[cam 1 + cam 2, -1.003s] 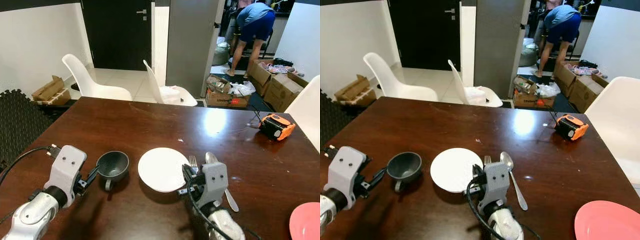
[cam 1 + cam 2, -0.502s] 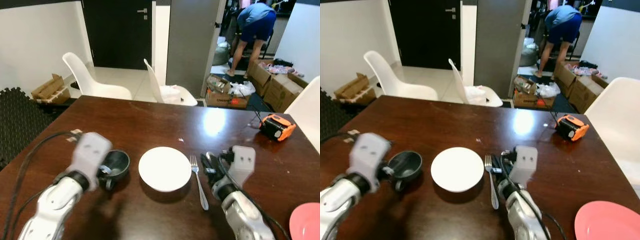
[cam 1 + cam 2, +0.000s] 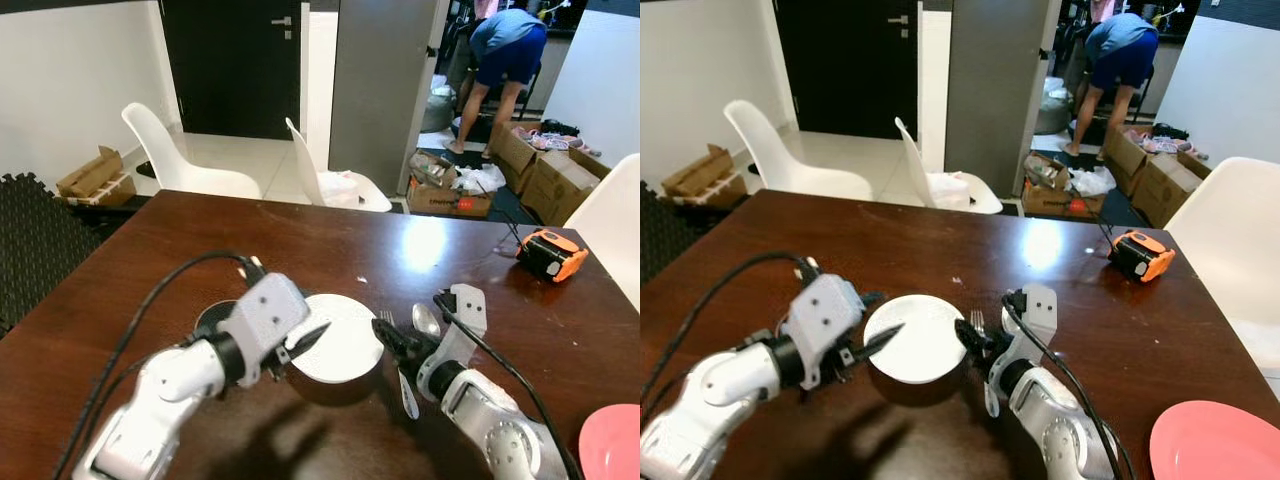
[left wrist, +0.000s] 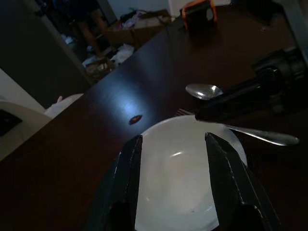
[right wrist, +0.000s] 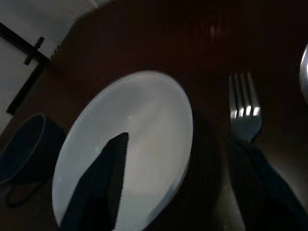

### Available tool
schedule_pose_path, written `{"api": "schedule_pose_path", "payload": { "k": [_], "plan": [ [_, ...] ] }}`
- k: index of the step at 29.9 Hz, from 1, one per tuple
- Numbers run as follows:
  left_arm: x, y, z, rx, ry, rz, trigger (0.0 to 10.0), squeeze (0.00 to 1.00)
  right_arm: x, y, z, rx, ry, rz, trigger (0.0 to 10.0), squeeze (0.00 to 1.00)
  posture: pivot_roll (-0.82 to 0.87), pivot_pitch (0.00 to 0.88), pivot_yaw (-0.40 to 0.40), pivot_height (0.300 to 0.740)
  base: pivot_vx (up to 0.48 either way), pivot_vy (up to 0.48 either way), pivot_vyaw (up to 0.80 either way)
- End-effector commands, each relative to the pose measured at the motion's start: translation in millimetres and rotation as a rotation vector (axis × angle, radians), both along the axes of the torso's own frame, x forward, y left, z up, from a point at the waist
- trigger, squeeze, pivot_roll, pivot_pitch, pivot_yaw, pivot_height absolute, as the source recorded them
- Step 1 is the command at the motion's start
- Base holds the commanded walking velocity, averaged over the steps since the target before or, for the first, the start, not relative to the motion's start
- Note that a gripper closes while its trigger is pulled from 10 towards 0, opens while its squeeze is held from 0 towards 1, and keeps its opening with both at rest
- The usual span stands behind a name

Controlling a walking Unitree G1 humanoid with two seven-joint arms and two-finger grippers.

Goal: Setting the table

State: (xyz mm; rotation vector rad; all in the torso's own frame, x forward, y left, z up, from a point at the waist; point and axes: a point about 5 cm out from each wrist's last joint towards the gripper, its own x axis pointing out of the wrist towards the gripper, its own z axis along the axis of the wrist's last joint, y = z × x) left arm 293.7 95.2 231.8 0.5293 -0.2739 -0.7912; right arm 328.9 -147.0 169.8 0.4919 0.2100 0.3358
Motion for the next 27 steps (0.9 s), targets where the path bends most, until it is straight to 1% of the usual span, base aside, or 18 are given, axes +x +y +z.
{"api": "schedule_pose_path", "payload": {
  "k": [1,2,3,7,11,12,13,17,21,23,24,25,26,27],
  "plan": [
    [0.6,-4.6,-3.2,0.016,-0.003,-0.006,10.0,0.00,-0.6,1.0,-2.3,0.032,0.045,0.009,10.0,1.00,0.05,0.115,0.030,0.740,0.000,0.000,0.00],
    [1.3,-6.0,-2.8,0.006,-0.004,-0.002,10.0,0.00,0.5,1.1,-3.8,0.050,0.064,0.015,10.0,0.00,0.05,0.120,0.026,0.740,0.000,0.000,0.00],
    [1.3,-6.0,-2.8,0.006,-0.004,-0.002,10.0,0.00,0.5,1.1,-3.8,0.050,0.064,0.015,10.0,0.00,0.05,0.120,0.026,0.740,0.000,0.000,0.00],
    [2.1,-7.5,0.4,-0.034,-0.009,0.026,10.0,0.00,13.4,6.6,3.3,0.192,0.073,0.074,10.0,0.00,0.06,0.130,0.020,0.740,0.000,0.000,0.00],
    [1.8,-7.4,1.0,-0.048,-0.008,0.043,10.0,0.00,26.7,9.4,6.4,0.250,0.095,0.096,10.0,0.00,0.07,0.140,0.015,0.740,0.000,0.000,0.00],
    [1.2,-7.2,0.6,-0.052,-0.008,0.049,10.0,0.00,29.8,9.4,2.9,0.251,0.117,0.090,10.0,0.00,0.08,0.146,0.011,0.740,0.000,0.000,0.00],
    [1.2,-7.2,0.6,-0.052,-0.008,0.049,10.0,0.00,29.8,9.4,2.9,0.251,0.117,0.090,10.0,0.00,0.08,0.146,0.011,0.740,0.000,0.000,0.00],
    [-1.2,-5.5,-1.5,-0.065,-0.003,0.078,10.0,0.00,35.9,10.5,-18.9,0.225,0.239,0.069,10.0,0.00,0.10,0.164,-0.002,0.740,0.000,0.000,0.00],
    [-1.9,-4.5,-2.6,-0.071,-0.001,0.094,10.0,0.00,36.3,12.3,-27.8,0.215,0.275,0.075,10.0,0.00,0.11,0.171,-0.006,0.740,0.000,0.000,0.00],
    [-2.4,-4.1,-3.3,-0.078,0.001,0.106,10.0,0.00,37.7,13.1,-35.6,0.191,0.303,0.076,10.0,0.00,0.11,0.177,-0.010,0.740,0.000,0.000,0.00],
    [-2.4,-4.1,-3.3,-0.078,0.001,0.106,10.0,0.00,37.7,13.1,-35.6,0.191,0.303,0.076,10.0,0.00,0.11,0.177,-0.010,0.740,0.000,0.000,0.00],
    [-2.4,-4.1,-3.5,-0.083,0.001,0.113,10.0,0.00,37.6,13.4,-39.7,0.179,0.314,0.078,4.3,0.00,0.12,0.179,-0.011,0.740,0.000,0.000,0.00],
    [-2.3,-4.3,-3.5,-0.087,0.001,0.119,10.0,0.00,37.8,13.3,-42.9,0.166,0.320,0.076,3.5,0.00,0.12,0.179,-0.011,0.740,0.000,0.000,0.00],
    [-2.3,-4.3,-3.5,-0.087,0.001,0.119,10.0,0.00,37.8,13.3,-42.9,0.166,0.320,0.076,3.5,0.00,0.12,0.179,-0.011,0.740,0.000,0.000,0.00]
  ]
}}
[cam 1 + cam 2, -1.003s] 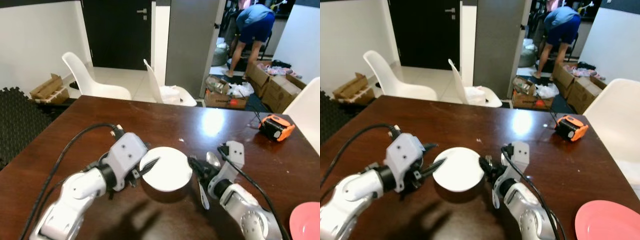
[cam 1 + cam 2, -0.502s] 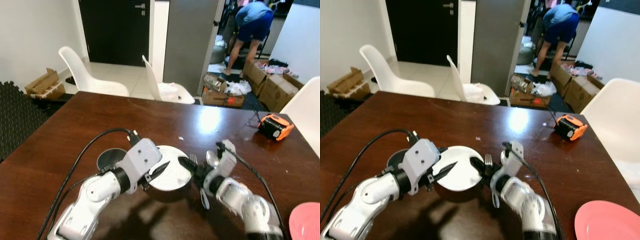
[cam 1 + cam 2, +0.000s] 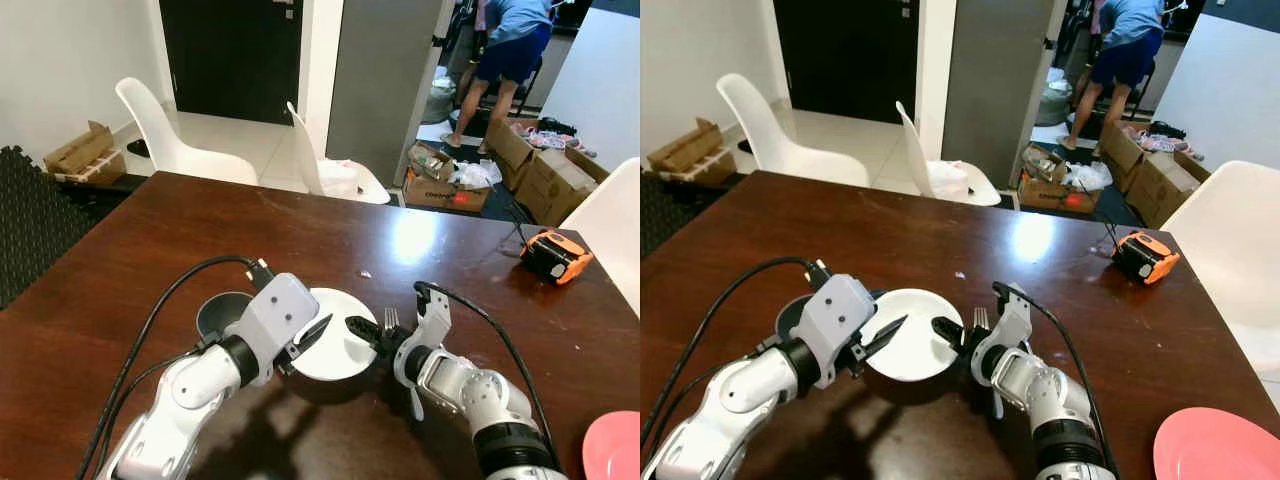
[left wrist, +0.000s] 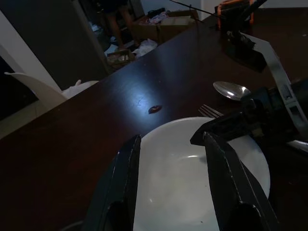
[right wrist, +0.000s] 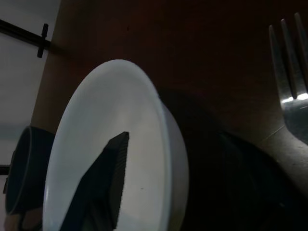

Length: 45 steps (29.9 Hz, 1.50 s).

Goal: Setting the table

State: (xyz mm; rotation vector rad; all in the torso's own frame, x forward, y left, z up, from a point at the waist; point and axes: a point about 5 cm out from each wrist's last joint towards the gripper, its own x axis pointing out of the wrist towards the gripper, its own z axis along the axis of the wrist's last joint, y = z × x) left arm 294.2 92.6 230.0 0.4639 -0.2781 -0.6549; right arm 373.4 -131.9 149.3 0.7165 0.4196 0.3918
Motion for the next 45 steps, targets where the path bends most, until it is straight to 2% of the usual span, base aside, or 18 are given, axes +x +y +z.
{"api": "schedule_pose_path", "payload": {
  "k": [1,5,15,21,26,27,30,31,32,34,35,36,37,39,40,41,42,45],
  "plan": [
    [-2.8,-1.9,-1.6,-0.005,0.007,0.000,10.0,0.00,-6.6,-2.1,-24.0,-0.044,0.092,0.001,0.0,0.00,0.12,0.180,-0.015,0.740,0.000,0.000,0.00],
    [-2.7,-3.0,-3.1,-0.009,0.010,0.010,10.0,0.00,-4.4,-5.3,-27.0,-0.072,0.072,-0.006,0.0,0.00,0.11,0.181,-0.015,0.740,0.000,0.000,0.00],
    [-2.2,-6.5,-5.6,-0.008,0.012,0.014,10.0,0.00,-3.1,-1.7,-19.1,-0.002,-0.008,0.028,0.0,0.00,0.11,0.174,-0.013,0.740,0.000,0.000,0.00],
    [-2.6,-7.3,-8.1,-0.005,0.014,0.018,10.0,0.00,-2.1,-2.8,-13.5,0.032,-0.071,0.002,0.0,0.00,0.10,0.170,-0.010,0.740,0.000,0.000,0.00],
    [-2.2,-6.0,-8.8,-0.022,0.013,0.038,10.0,0.00,-5.4,-4.7,6.2,0.000,-0.204,-0.050,0.0,0.00,0.09,0.164,-0.002,0.740,0.000,0.000,0.00],
    [0.3,-3.2,-6.7,-0.057,0.011,0.071,10.0,0.00,-6.8,-6.4,15.6,-0.034,-0.267,-0.086,0.0,0.00,0.08,0.160,0.005,0.740,0.000,0.000,0.00],
    [3.6,0.9,-3.7,-0.107,0.014,0.111,10.0,0.00,-9.3,-7.4,25.0,-0.053,-0.329,-0.111,0.0,0.00,0.07,0.155,0.010,0.740,0.000,0.000,0.00],
    [6.7,5.4,0.0,-0.169,0.022,0.149,10.0,0.00,-13.1,-8.6,33.9,-0.094,-0.395,-0.134,0.0,0.00,0.07,0.155,0.010,0.740,0.000,0.000,0.00],
    [10.5,13.0,5.5,-0.267,0.044,0.194,10.0,0.00,-17.0,-9.0,39.9,-0.160,-0.456,-0.150,5.5,0.00,0.07,0.150,0.016,0.740,0.000,0.000,0.00],
    [10.5,13.0,5.5,-0.267,0.044,0.194,10.0,0.00,-17.0,-9.0,39.9,-0.160,-0.456,-0.150,5.5,0.00,0.07,0.150,0.016,0.740,0.000,0.000,0.00],
    [13.8,24.1,12.6,-0.391,0.072,0.239,10.0,0.00,-22.5,-8.5,44.9,-0.184,-0.504,-0.167,10.0,0.00,0.06,0.143,0.026,0.740,0.000,0.000,0.00],
    [13.8,24.1,12.6,-0.391,0.072,0.239,10.0,0.00,-22.5,-8.5,44.9,-0.184,-0.504,-0.167,10.0,0.00,0.06,0.143,0.026,0.740,0.000,0.000,0.00],
    [15.5,37.6,17.3,-0.494,0.100,0.282,10.0,0.00,-28.3,-8.0,48.5,-0.208,-0.540,-0.194,10.0,0.00,0.06,0.137,0.033,0.740,0.000,0.000,0.00],
    [11.2,67.7,11.5,-0.573,0.145,0.370,10.0,0.00,-39.8,-7.1,56.2,-0.242,-0.616,-0.282,10.0,0.00,0.06,0.126,0.044,0.740,0.000,0.000,0.00],
    [6.2,81.6,4.3,-0.587,0.164,0.423,10.0,0.00,-44.6,-5.1,59.6,-0.257,-0.646,-0.316,10.0,0.00,0.06,0.123,0.047,0.740,0.000,0.000,0.00],
    [6.2,81.6,4.3,-0.587,0.164,0.423,10.0,0.00,-44.6,-5.1,59.6,-0.257,-0.646,-0.316,10.0,0.00,0.06,0.123,0.047,0.740,0.000,0.000,0.00],
    [2.6,89.5,-0.7,-0.593,0.175,0.458,10.0,0.00,-48.4,-3.6,61.9,-0.265,-0.663,-0.337,10.0,0.00,0.06,0.122,0.047,0.740,0.000,0.000,0.00],
    [-14.6,102.5,-21.7,-0.529,0.183,0.552,10.0,0.00,-61.8,6.2,71.6,-0.254,-0.727,-0.367,10.0,0.00,0.07,0.115,0.041,0.740,0.000,0.000,0.00]
  ]
}}
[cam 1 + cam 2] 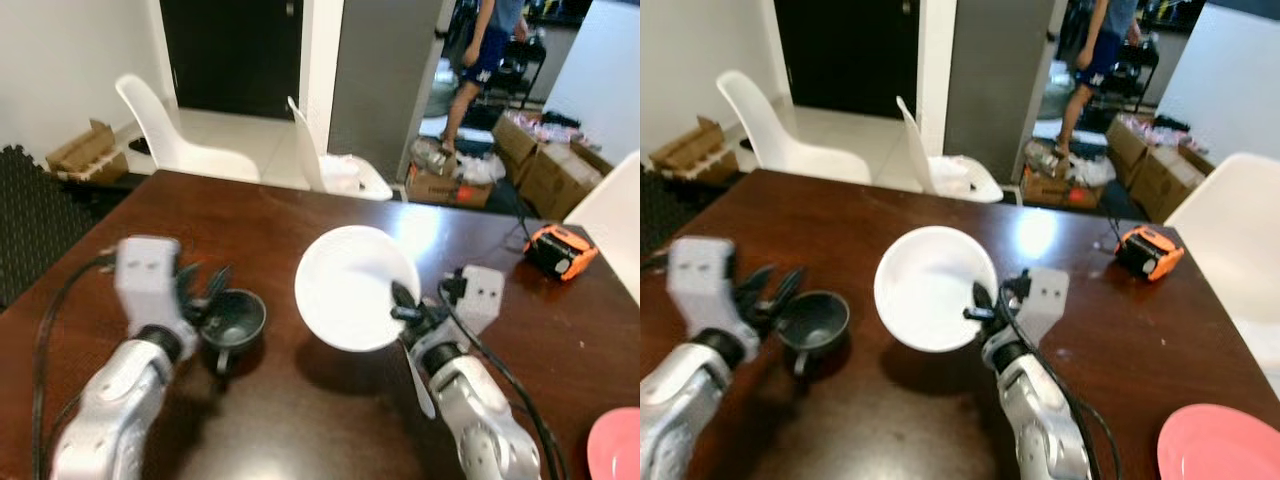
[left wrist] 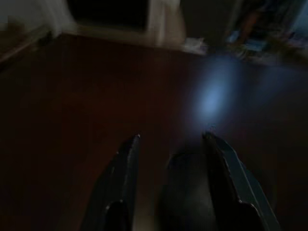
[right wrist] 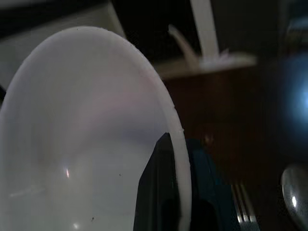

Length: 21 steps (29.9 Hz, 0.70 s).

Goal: Setting the table

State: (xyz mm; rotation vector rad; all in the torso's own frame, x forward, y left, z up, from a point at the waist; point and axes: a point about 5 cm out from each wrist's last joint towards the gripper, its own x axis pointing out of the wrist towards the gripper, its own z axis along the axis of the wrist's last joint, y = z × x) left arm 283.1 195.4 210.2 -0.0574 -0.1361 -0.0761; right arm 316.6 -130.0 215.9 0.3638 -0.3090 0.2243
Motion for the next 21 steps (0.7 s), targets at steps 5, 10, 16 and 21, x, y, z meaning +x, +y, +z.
{"api": "schedule_pose_path", "payload": {
  "k": [5,10,16,21],
  "plan": [
    [-13.1,-0.5,-15.7,0.005,0.047,0.071,10.0,0.00,-11.8,11.7,12.6,-0.071,-0.101,-0.041,10.0,0.00,0.08,0.101,0.032,0.740,0.000,0.000,0.00],
    [-7.6,-5.1,-15.8,0.011,0.038,0.092,10.0,0.00,-9.2,14.1,19.0,-0.081,-0.128,-0.055,10.0,0.00,0.07,0.089,0.029,0.740,0.000,0.000,0.00],
    [-5.0,-4.6,-15.6,0.029,0.031,0.102,10.0,0.00,-9.1,15.2,22.1,-0.093,-0.138,-0.065,10.0,0.00,0.08,0.085,0.031,0.740,0.000,0.000,0.00],
    [-4.3,-2.2,-15.8,0.038,0.033,0.116,10.0,0.00,-9.2,18.6,20.0,-0.097,-0.133,-0.061,10.0,0.00,0.08,0.085,0.031,0.740,-0.344,0.000,0.00]
  ]
}}
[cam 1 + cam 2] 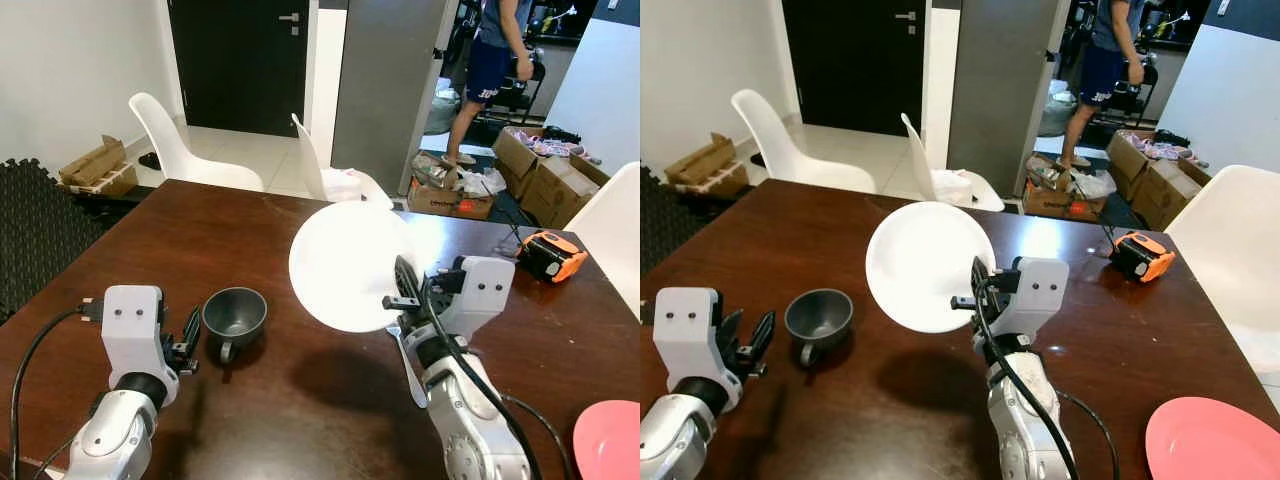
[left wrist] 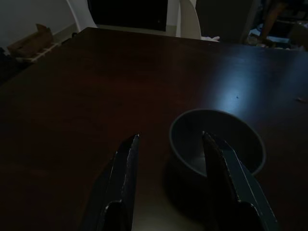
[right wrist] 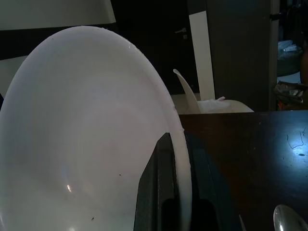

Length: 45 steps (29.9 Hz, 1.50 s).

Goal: Setting the table

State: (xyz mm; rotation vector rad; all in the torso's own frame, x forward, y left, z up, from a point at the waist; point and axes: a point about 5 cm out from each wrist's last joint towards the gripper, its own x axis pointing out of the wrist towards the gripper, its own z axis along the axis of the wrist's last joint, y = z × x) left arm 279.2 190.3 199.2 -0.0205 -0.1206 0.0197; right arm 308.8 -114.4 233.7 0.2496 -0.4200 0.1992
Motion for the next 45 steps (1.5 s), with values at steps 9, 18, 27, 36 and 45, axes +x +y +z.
{"api": "schedule_pose_path", "payload": {
  "k": [9,18,27,36,45],
  "plan": [
    [-0.4,3.0,-7.1,0.013,0.022,0.028,10.0,0.00,-1.9,2.5,-0.5,-0.007,-0.007,-0.002,10.0,0.00,0.08,0.095,0.030,0.740,-0.341,0.000,0.00],
    [-0.4,4.4,-7.1,0.018,0.025,0.034,10.0,0.00,-2.3,5.0,-1.6,-0.003,-0.001,0.006,10.0,0.00,0.08,0.102,0.033,0.740,-0.338,0.000,0.00],
    [0.3,4.7,-6.8,0.021,0.025,0.034,10.0,0.00,-2.8,6.6,-3.5,0.002,0.007,0.010,10.0,0.00,0.08,0.104,0.038,0.740,-0.335,0.000,0.00],
    [0.7,4.4,-6.8,0.024,0.026,0.035,10.0,0.00,-3.0,9.1,-4.0,0.046,0.021,0.041,10.0,0.00,0.09,0.106,0.039,0.740,-0.322,0.000,0.00],
    [1.8,1.6,-7.9,0.040,0.036,0.026,10.0,0.00,-1.2,7.1,-6.4,0.091,0.056,0.051,10.0,0.00,0.08,0.107,0.037,0.740,0.000,0.000,0.35]
  ]
}}
